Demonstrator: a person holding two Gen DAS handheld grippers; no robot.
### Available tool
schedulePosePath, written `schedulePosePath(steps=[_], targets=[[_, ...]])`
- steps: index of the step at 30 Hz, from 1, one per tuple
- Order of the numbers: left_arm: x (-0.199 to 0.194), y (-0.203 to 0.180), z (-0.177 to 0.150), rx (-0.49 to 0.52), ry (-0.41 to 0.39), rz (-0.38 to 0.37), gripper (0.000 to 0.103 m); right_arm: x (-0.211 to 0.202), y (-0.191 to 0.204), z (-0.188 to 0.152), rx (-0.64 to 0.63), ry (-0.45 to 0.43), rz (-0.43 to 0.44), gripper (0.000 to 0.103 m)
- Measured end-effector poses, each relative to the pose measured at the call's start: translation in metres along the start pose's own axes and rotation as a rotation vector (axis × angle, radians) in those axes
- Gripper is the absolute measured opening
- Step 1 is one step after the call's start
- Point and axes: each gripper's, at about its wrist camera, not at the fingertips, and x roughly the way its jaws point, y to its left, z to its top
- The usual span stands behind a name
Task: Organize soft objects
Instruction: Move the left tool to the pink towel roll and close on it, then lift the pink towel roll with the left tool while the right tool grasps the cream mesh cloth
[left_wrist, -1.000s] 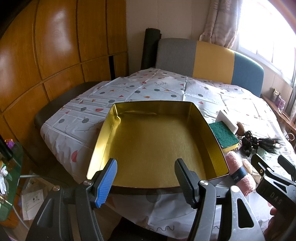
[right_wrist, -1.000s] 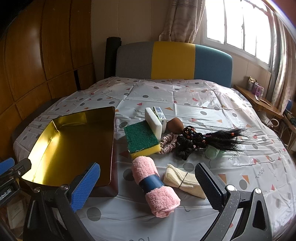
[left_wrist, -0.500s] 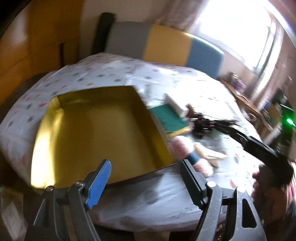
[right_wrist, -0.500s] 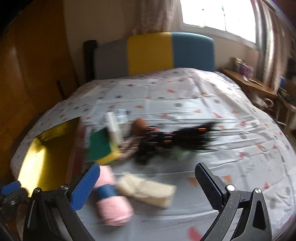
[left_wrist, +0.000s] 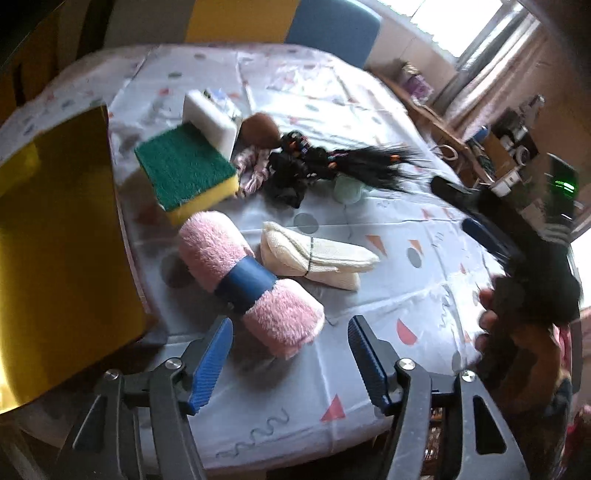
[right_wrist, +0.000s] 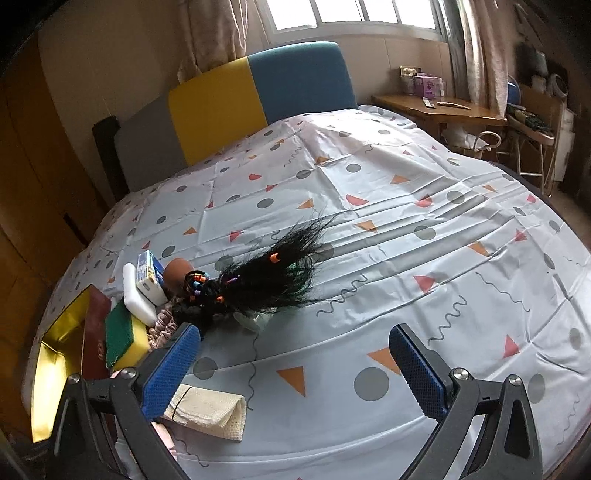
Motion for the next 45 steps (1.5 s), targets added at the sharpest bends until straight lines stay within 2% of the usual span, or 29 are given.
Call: schedulePosePath(steps=[6, 10, 12, 16, 18, 21, 27, 32, 33, 37, 42, 45], targets=[[0.024, 0.006, 0.006, -0.059, 0.037, 0.053, 0.064, 0.000, -0.004, 0.000, 0.039, -0.003, 0.022, 0.103], [0.044, 0.004, 0.011, -0.065, 0.045, 0.097, 0.064, -0.001, -0.005, 0.000, 0.051, -0.003, 0.037, 0.103], [0.053, -0.001, 0.013, -0.034, 0.033, 0.130, 0.062, -0.001, -0.005, 0.001, 0.052, -0.007, 0.037, 0.103], [0.053, -0.019, 0.011, 0.074, -0.020, 0.132, 0.044, -0.002, -0.005, 0.001, 0.053, -0.015, 0.034, 0.103], [0.051, -0.019, 0.008, 0.090, -0.023, 0.117, 0.040, -0.001, -0.006, 0.001, 0.054, -0.012, 0.034, 0.103], [0.048, -0.012, 0.007, 0.088, -0.021, 0.106, 0.040, -0.001, -0.006, 0.001, 0.055, -0.009, 0.036, 0.103], [0.045, -0.007, 0.027, 0.051, -0.012, 0.125, 0.055, 0.002, -0.007, 0.000, 0.061, 0.003, 0.034, 0.103], [0.067, -0.013, 0.048, 0.088, 0.013, 0.201, 0.055, 0.003, -0.006, 0.000, 0.062, 0.010, 0.035, 0.103], [0.071, -0.012, 0.050, 0.085, 0.025, 0.205, 0.045, 0.004, -0.007, -0.001, 0.062, 0.013, 0.033, 0.103], [0.070, -0.009, 0.044, 0.096, 0.004, 0.187, 0.037, 0.006, -0.009, -0.001, 0.074, 0.030, 0.036, 0.103], [0.047, -0.009, 0.023, 0.135, -0.038, 0.132, 0.037, 0.013, -0.002, -0.003, 0.052, 0.060, 0.044, 0.103], [0.032, -0.005, 0.010, 0.132, -0.049, 0.096, 0.037, 0.023, 0.010, -0.007, -0.005, 0.123, 0.090, 0.103]])
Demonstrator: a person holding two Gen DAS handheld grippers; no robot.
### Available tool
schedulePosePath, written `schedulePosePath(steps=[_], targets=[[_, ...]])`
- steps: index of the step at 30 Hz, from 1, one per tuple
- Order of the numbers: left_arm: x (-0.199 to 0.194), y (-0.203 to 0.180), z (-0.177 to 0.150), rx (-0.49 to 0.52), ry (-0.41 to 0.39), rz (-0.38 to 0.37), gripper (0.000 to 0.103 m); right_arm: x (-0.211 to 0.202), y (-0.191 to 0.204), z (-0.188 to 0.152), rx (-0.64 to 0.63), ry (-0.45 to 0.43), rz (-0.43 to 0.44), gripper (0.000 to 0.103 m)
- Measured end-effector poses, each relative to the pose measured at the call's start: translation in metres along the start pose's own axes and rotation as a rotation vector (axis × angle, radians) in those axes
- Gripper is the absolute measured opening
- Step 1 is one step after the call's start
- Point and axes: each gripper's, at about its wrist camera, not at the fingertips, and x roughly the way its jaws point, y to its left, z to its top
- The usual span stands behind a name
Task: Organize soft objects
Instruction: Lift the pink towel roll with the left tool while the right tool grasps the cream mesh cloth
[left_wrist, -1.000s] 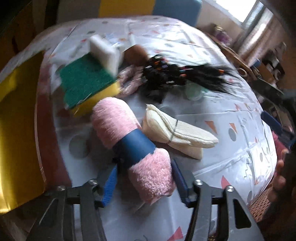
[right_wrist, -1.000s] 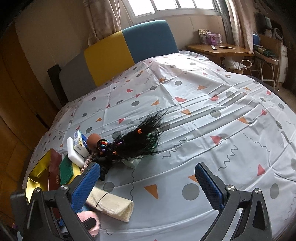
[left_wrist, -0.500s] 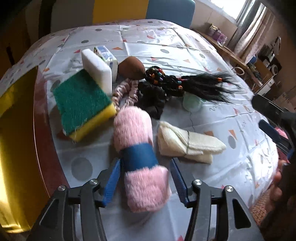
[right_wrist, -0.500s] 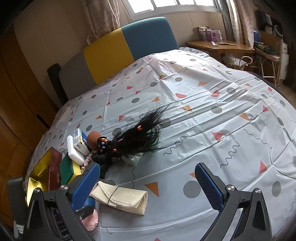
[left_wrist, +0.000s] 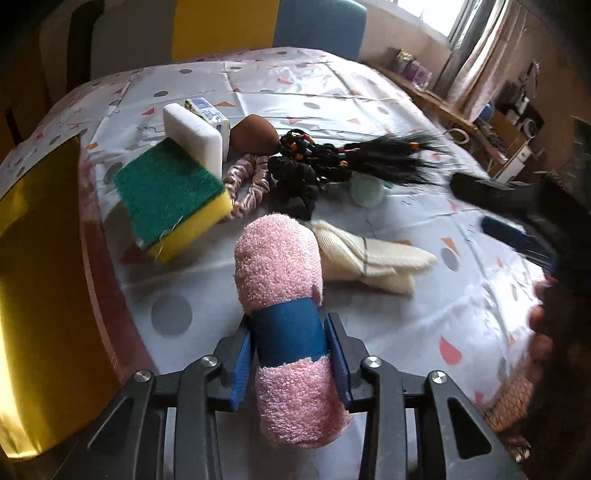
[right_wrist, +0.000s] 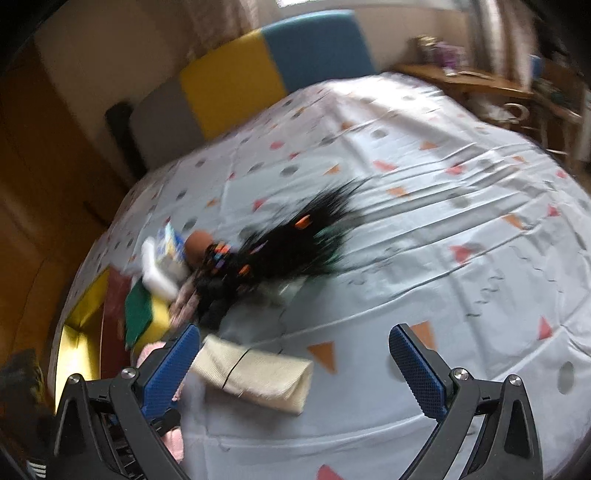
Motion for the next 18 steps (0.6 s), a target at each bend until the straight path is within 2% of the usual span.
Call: schedulePosePath(steps=[3, 4, 7, 10, 12, 14, 18], targets=[[-0.017, 0.002, -0.009, 0.011, -0.028, -0.022, 0.037, 0.017, 0.019, -0.004, -0.094, 0.111, 0.082, 0.103], [-0.025, 0.004, -0.015, 0.009, -0.037, -0.032, 0.037, 0.024, 0.031, -0.005, -0.170, 0.152, 0.088, 0.103], [-0.045, 0.008, -0.024, 0.003, -0.071, -0.055, 0.037, 0.042, 0.056, -0.009, -0.358, 0.223, 0.059, 0.103], [-0.061, 0.015, -0.028, -0.015, -0.091, -0.080, 0.037, 0.062, 0.071, -0.015, -0.491, 0.298, 0.051, 0.103], [-0.069, 0.019, -0.030, -0.031, -0.104, -0.088, 0.037, 0.076, 0.073, -0.021, -0.547, 0.337, 0.019, 0.094], [-0.080, 0.027, -0.032, -0.051, -0.124, -0.106, 0.037, 0.087, 0.069, -0.024, -0.550, 0.353, -0.017, 0.057], [-0.101, 0.046, -0.032, -0.122, -0.158, -0.133, 0.037, 0.088, 0.056, -0.020, -0.502, 0.336, -0.008, 0.054]])
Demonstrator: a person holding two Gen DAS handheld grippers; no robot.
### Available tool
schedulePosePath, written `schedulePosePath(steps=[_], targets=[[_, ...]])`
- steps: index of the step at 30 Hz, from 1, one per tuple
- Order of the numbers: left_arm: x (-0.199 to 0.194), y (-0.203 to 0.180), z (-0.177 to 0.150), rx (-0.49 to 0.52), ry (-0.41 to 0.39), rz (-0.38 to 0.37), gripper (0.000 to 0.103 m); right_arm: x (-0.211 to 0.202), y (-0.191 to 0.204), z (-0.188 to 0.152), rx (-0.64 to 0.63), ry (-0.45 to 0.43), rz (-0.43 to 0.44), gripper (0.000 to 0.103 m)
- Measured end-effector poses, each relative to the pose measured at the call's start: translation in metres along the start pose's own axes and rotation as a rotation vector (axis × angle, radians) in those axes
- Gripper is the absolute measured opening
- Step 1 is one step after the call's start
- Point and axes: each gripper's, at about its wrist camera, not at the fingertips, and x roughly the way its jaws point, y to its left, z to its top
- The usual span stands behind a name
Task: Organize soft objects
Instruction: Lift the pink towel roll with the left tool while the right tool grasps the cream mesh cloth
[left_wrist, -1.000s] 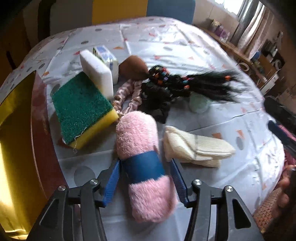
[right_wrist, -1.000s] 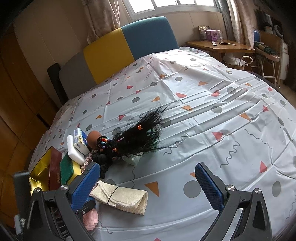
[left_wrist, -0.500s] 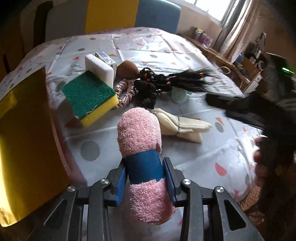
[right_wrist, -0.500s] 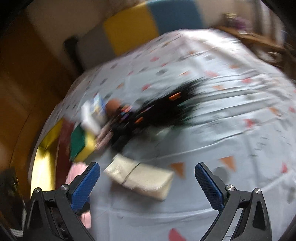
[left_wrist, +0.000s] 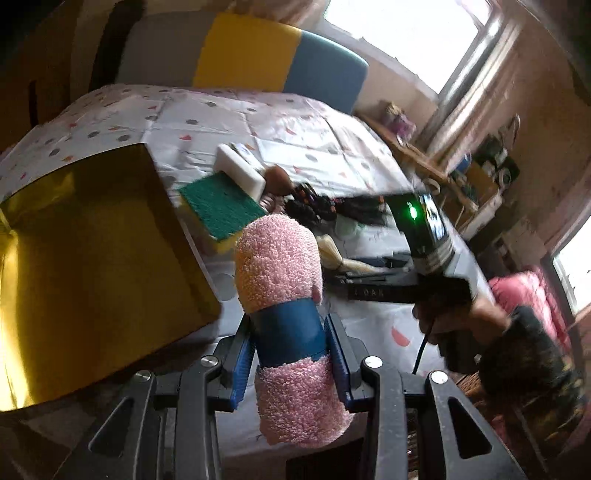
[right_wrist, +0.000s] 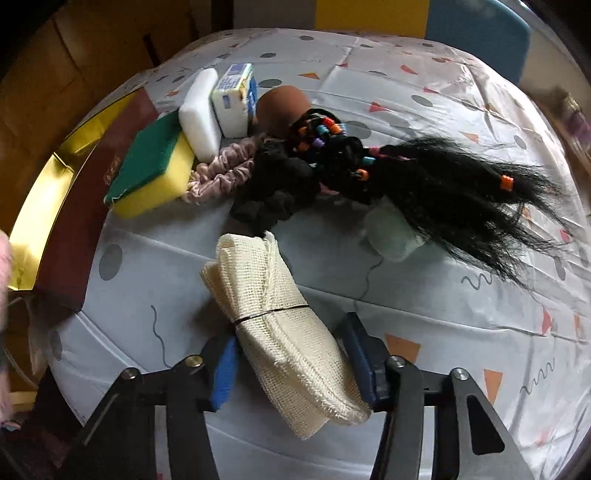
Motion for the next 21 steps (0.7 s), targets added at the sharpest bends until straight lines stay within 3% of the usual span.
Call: schedulePosePath(steps=[4, 8, 16, 21], targets=[[-0.024, 0.024, 0.009, -0.074, -0.070, 0.019, 0.037, 0.000, -0.002, -0.004, -0.014, -0.006, -0.002, 0.055], [-0.042, 0.066, 0.020, -0.184, -0.119, 0.088, 0.037, 0.003, 0.007, -0.002, -0.025, -0.009, -0.012, 0.055], [-0.023, 0.149, 0.040, -0.413, -0.075, 0.212, 0.037, 0.002, 0.021, -0.002, -0.074, -0.012, -0.046, 0.052], [0.001, 0.166, 0.068, -0.413, -0.069, 0.227, 0.037, 0.000, 0.026, -0.005, -0.094, -0.017, -0.055, 0.052]])
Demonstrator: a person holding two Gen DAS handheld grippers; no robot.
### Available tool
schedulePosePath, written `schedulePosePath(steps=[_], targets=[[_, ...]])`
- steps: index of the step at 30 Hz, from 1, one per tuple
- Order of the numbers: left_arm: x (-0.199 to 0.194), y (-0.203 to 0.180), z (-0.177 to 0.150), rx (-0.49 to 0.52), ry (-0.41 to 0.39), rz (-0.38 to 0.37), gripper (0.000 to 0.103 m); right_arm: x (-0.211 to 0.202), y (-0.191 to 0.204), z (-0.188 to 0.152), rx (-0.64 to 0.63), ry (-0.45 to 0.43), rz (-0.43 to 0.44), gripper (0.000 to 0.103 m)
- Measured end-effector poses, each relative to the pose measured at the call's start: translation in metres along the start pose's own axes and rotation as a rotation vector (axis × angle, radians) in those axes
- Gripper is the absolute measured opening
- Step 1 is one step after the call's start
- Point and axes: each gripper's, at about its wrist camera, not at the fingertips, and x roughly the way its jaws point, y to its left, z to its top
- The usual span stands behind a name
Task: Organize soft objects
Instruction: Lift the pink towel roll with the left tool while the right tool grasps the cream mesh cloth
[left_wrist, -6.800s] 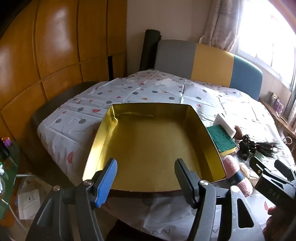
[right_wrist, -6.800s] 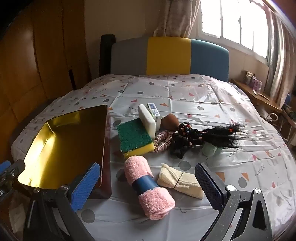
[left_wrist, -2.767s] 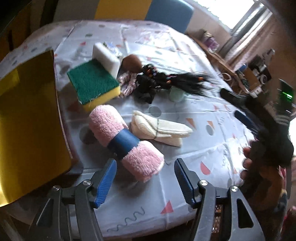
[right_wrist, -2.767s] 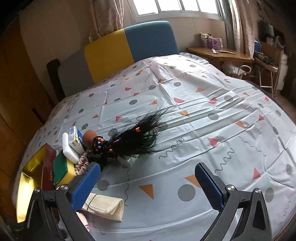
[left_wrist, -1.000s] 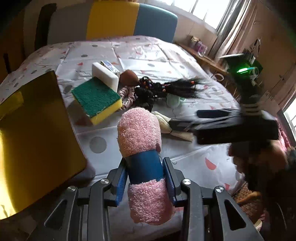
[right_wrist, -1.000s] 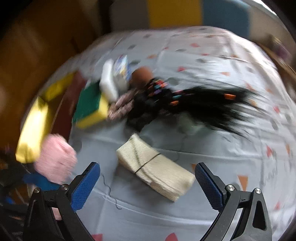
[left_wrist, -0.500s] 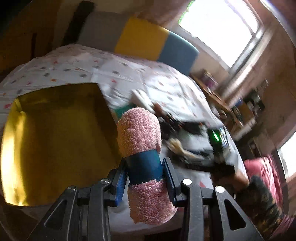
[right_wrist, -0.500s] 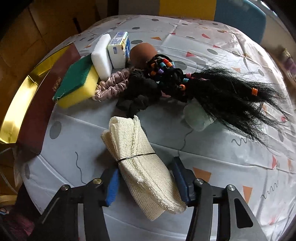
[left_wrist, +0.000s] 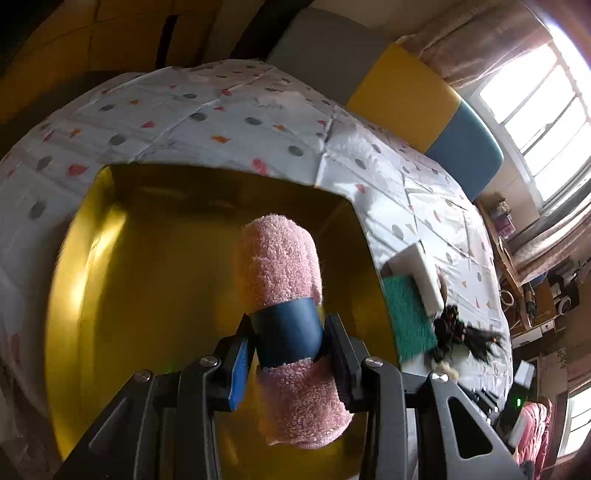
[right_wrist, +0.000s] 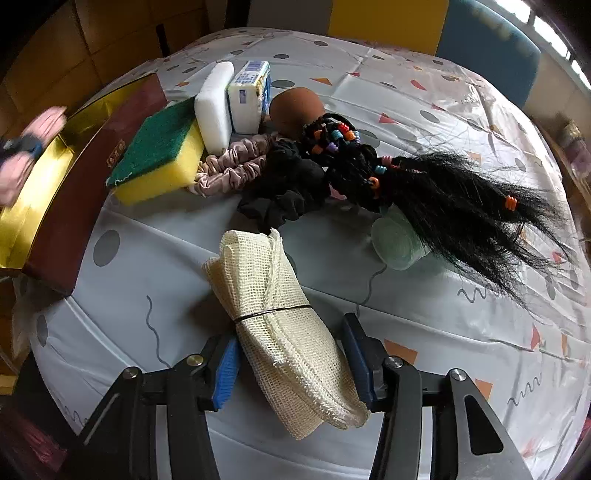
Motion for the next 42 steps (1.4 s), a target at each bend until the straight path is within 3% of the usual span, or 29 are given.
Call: schedulePosePath(steps=[5, 10, 12, 22, 31, 42], targets=[[0.039, -0.017, 0.024, 0.027, 0.024, 0.040, 0.040, -0.003, 0.002, -0.002, -0.008, -0.001, 0.000, 0.052], [0.064, -0.024, 0.030, 0.017, 0.060, 0.033, 0.053, -0.003, 0.002, -0.002, -0.012, -0.002, 0.005, 0.052], [0.059, -0.025, 0.027, 0.019, 0.047, 0.031, 0.059, -0.003, 0.001, -0.002, -0.017, -0.004, 0.005, 0.052], [-0.011, -0.029, -0.019, 0.130, -0.085, 0.139, 0.059, -0.001, 0.000, -0.001, -0.013, -0.003, 0.008, 0.052], [-0.042, -0.017, -0.062, 0.136, -0.100, 0.202, 0.059, -0.003, 0.007, -0.002, -0.054, -0.022, -0.003, 0.045], [-0.065, -0.012, -0.082, 0.181, -0.152, 0.249, 0.059, -0.003, 0.006, -0.001, -0.024, -0.016, 0.004, 0.045]])
